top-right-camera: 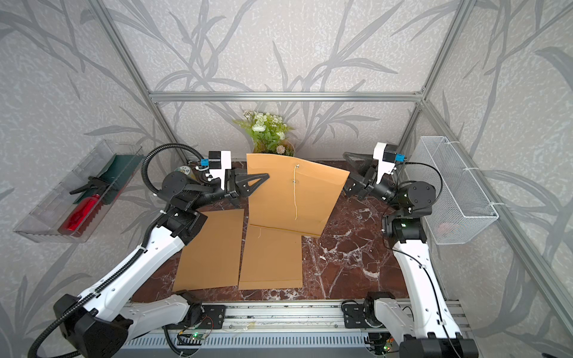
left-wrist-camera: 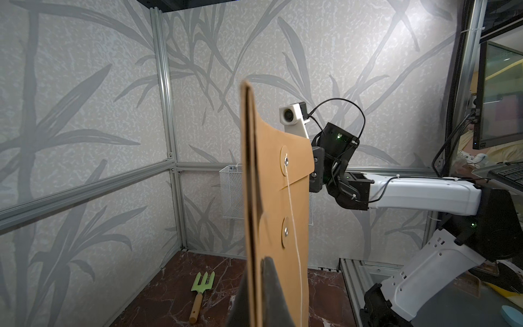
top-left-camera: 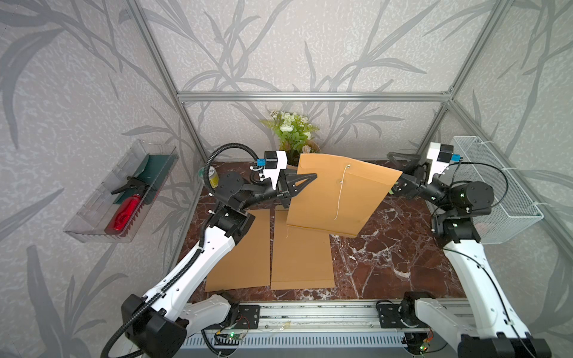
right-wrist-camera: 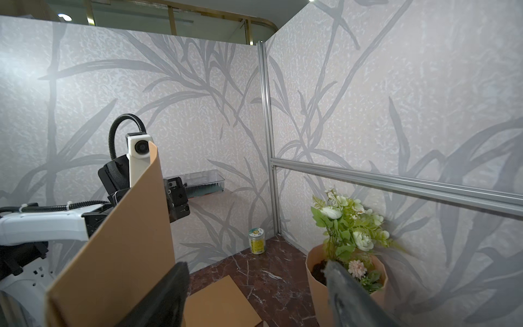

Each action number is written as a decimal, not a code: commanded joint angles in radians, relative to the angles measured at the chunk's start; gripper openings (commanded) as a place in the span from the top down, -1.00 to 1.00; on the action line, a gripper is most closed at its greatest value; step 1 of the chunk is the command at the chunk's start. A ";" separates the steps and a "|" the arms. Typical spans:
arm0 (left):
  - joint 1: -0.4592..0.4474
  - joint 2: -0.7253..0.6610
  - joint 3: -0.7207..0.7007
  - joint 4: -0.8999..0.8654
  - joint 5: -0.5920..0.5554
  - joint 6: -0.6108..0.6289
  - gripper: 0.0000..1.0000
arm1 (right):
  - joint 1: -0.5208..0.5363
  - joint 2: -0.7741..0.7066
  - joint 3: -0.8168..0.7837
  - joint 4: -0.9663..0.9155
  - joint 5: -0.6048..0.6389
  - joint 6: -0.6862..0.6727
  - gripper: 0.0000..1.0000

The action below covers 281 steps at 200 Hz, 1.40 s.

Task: Open the file bag
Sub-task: Place the file bag at the center of the board.

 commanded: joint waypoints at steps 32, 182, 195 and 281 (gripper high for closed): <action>0.030 -0.045 0.043 -0.074 0.012 0.093 1.00 | -0.006 -0.039 0.040 -0.389 0.077 -0.298 -0.54; 0.044 -0.099 0.026 -0.065 0.012 0.075 1.00 | -0.019 0.031 0.012 -0.234 -0.078 -0.228 -0.56; 0.044 -0.091 0.018 -0.026 0.020 0.047 1.00 | -0.019 0.048 0.007 -0.162 -0.098 -0.178 -0.56; 0.043 -0.064 -0.001 0.053 0.039 -0.021 1.00 | -0.018 0.110 0.017 0.027 -0.155 -0.039 -0.56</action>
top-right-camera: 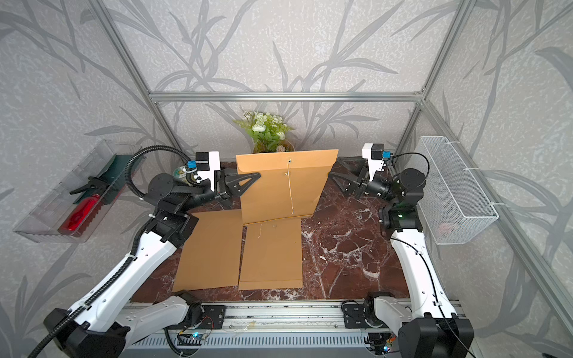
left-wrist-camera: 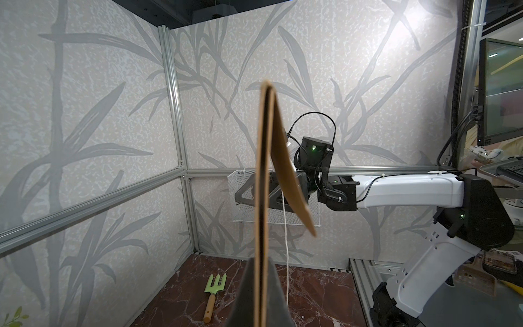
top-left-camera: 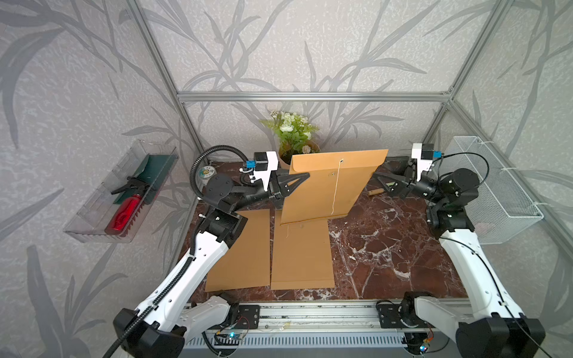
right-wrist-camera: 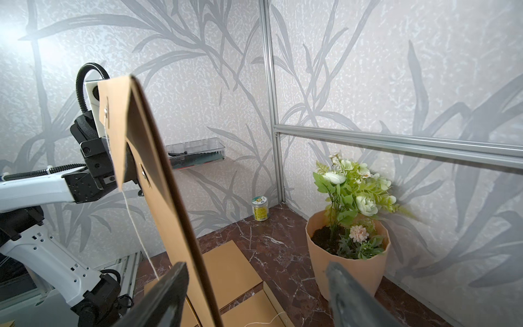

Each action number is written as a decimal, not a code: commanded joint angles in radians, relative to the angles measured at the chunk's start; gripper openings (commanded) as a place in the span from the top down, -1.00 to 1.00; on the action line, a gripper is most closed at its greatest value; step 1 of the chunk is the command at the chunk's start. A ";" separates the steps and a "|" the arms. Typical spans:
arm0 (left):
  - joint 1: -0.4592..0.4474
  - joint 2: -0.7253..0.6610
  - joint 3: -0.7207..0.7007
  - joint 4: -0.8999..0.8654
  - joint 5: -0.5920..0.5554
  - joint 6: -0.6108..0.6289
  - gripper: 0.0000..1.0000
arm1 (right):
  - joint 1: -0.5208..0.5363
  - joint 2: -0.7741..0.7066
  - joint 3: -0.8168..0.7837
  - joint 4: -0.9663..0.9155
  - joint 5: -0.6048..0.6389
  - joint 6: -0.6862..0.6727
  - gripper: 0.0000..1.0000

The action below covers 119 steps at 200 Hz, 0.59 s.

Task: Open the file bag
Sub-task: Place the file bag at the center of the board.

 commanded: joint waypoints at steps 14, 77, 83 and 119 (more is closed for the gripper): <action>0.004 -0.001 -0.006 0.083 0.026 -0.035 1.00 | -0.004 -0.009 0.013 0.050 -0.028 0.020 -0.56; 0.001 -0.007 -0.029 0.118 0.036 -0.069 1.00 | -0.002 0.035 0.036 0.151 -0.028 0.094 -0.56; 0.001 -0.010 -0.031 0.117 0.037 -0.069 1.00 | -0.002 0.039 0.039 0.167 -0.028 0.105 -0.56; -0.003 -0.011 -0.038 0.118 0.040 -0.075 1.00 | 0.005 0.058 0.067 0.209 -0.029 0.137 -0.56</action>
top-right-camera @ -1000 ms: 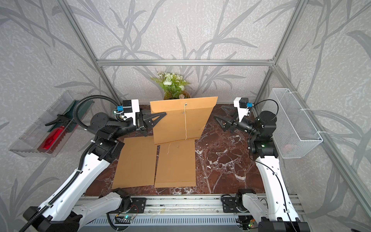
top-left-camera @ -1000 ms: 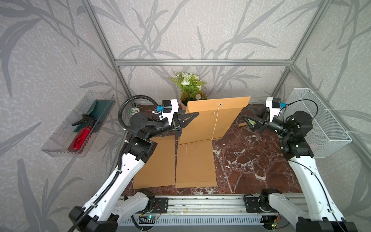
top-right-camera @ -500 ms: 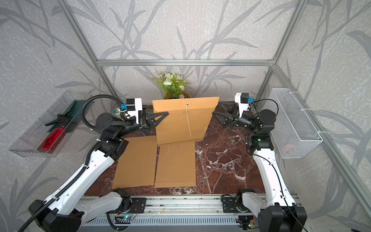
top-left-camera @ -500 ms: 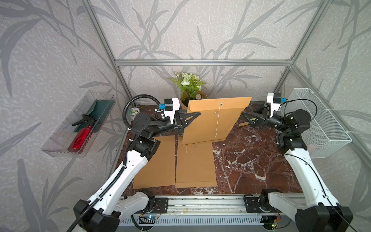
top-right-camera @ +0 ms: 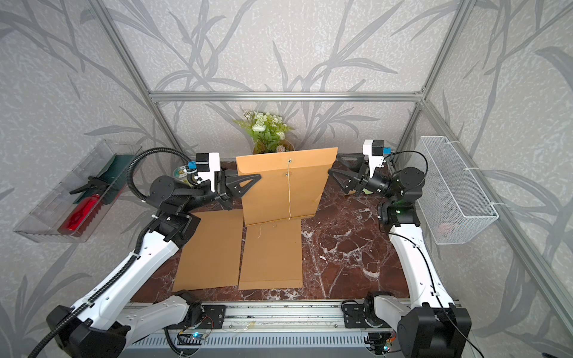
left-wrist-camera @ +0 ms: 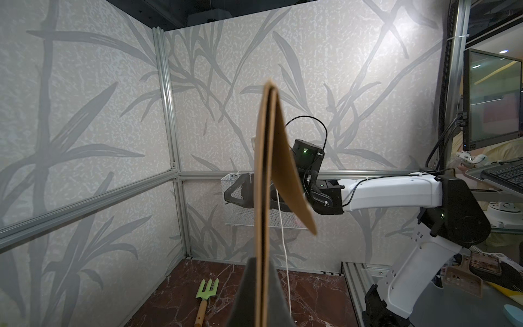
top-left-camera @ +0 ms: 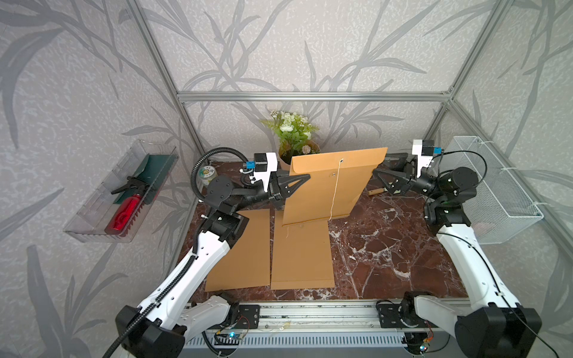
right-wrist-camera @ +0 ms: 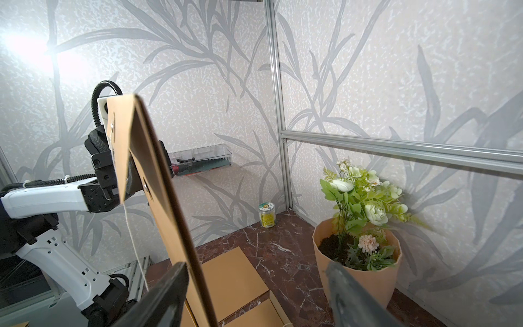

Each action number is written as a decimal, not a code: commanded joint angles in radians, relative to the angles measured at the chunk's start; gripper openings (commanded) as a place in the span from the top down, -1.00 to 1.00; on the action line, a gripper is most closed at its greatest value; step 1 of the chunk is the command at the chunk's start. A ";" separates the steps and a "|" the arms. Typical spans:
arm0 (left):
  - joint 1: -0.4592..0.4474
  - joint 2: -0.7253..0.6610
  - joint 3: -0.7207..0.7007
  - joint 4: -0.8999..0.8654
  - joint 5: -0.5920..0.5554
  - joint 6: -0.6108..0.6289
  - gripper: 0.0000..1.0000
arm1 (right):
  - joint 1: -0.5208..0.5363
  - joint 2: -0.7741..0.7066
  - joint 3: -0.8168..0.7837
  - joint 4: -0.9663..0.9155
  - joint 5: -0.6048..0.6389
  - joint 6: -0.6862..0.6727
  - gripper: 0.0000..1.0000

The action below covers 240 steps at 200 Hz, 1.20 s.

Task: Open the file bag
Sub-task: Place the file bag at the center of the board.

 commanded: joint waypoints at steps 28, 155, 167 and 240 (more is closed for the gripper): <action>-0.009 -0.010 -0.010 0.061 0.026 -0.024 1.00 | 0.013 0.009 0.072 0.087 -0.008 0.042 -0.56; -0.047 0.030 -0.033 0.076 0.047 -0.047 1.00 | 0.025 0.019 0.128 0.197 -0.029 0.122 -0.56; -0.049 0.035 -0.036 0.077 0.049 -0.047 1.00 | 0.027 0.018 0.127 0.208 -0.037 0.123 -0.55; -0.052 0.040 -0.037 0.079 0.046 -0.031 1.00 | 0.027 0.025 0.112 0.265 -0.064 0.211 0.12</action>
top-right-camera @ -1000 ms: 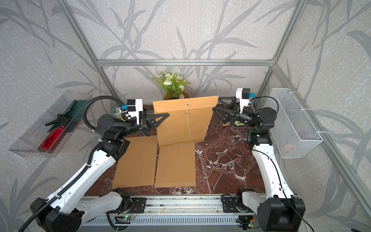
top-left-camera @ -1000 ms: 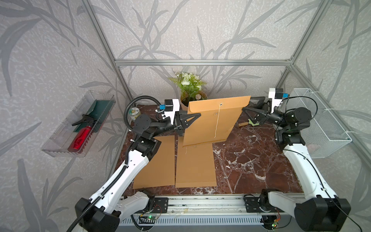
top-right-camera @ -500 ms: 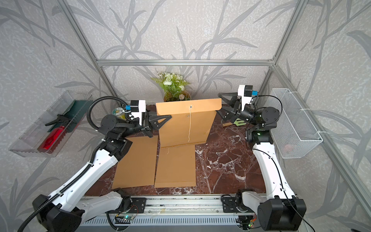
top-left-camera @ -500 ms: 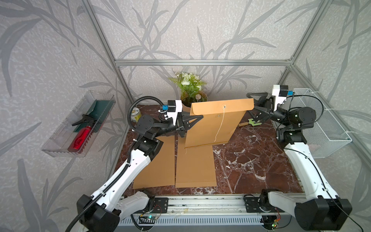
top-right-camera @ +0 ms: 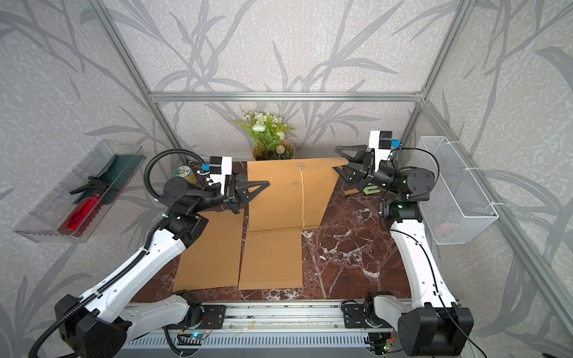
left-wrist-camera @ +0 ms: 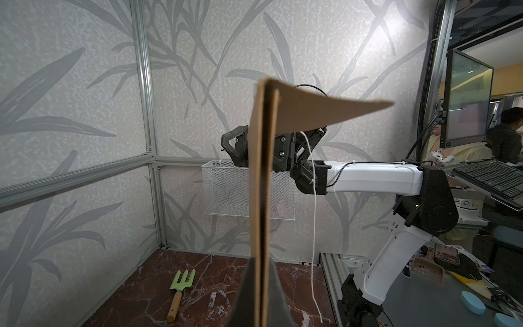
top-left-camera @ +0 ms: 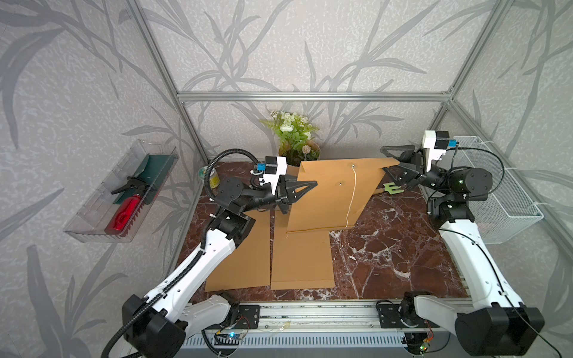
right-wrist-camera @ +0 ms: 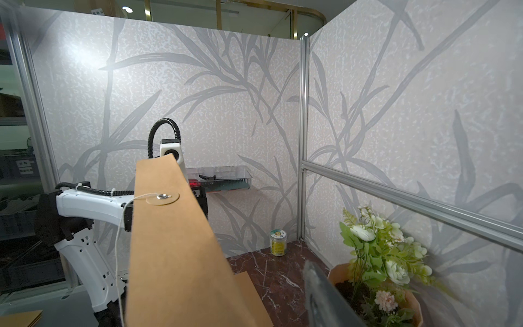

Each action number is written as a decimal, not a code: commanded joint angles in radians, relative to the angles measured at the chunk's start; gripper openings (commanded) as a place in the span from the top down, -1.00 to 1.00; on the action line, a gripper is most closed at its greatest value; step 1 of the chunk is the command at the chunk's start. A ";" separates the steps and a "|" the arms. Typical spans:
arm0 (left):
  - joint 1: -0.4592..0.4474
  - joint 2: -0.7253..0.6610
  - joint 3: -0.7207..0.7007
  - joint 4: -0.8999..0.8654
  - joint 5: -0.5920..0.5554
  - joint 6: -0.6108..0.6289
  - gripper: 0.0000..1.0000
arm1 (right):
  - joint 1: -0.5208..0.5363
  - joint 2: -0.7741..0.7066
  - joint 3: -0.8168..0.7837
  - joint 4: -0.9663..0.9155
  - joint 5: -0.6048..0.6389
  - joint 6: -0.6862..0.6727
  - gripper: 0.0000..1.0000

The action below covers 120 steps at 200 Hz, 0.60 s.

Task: Open the file bag
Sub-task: Place the file bag at the center of the board.

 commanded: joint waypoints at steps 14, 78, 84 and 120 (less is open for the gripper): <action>-0.005 0.000 -0.001 0.046 0.014 0.009 1.00 | 0.006 0.009 0.012 0.082 -0.020 0.058 0.27; -0.005 -0.001 -0.008 0.060 -0.007 0.013 1.00 | 0.006 0.009 0.001 0.135 -0.032 0.099 0.82; -0.005 -0.001 -0.010 0.060 -0.010 0.014 1.00 | 0.006 0.008 -0.001 0.143 -0.032 0.107 0.83; -0.005 -0.006 -0.018 0.055 -0.035 0.019 0.81 | 0.006 0.004 -0.005 0.146 -0.038 0.117 0.93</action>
